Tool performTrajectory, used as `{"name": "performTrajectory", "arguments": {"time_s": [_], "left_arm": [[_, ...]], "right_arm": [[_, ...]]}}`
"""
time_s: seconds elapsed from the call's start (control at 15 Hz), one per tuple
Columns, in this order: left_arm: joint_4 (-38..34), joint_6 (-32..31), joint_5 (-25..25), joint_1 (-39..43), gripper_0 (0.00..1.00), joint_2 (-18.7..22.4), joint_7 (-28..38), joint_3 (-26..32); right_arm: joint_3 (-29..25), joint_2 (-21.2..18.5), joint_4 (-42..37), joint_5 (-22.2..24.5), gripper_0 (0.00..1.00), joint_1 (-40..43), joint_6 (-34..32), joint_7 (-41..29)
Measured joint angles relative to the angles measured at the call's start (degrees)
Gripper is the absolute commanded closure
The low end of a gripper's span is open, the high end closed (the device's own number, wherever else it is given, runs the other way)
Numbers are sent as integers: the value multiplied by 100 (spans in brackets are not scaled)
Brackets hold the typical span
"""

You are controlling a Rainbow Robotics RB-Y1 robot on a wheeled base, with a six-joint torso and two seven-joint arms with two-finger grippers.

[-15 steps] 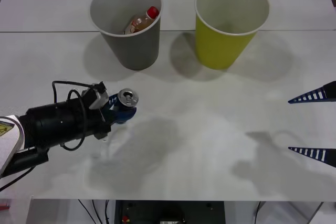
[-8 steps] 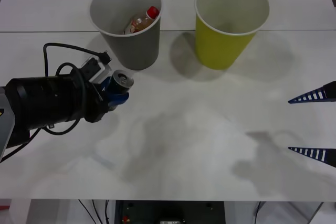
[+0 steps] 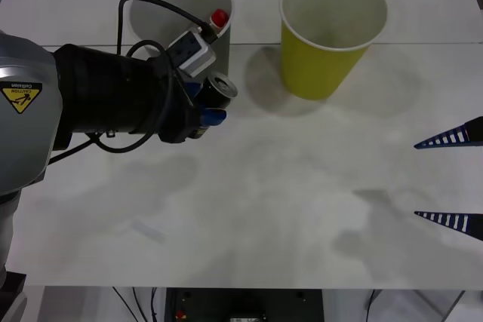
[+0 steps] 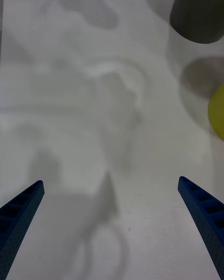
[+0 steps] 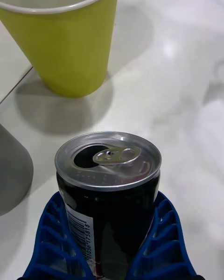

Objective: Put the can into the green bin and the plastic bottle into the gray bin

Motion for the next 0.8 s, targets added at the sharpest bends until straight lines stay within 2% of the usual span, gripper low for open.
{"name": "performTrajectory", "arguments": {"time_s": [0.13,0.33,0.8], "left_arm": [[526,-37,24,-701,99,-66,263,-205],[1641,-50,134,-1784,99,-136,295,-360],[4092,245,213,-3793,97,-671,337,-358]], "right_arm": [[0,0,-1,0,0,0,0,0],[0,0,-1,0,0,0,0,0],[0,0,-1,0,0,0,0,0]]}}
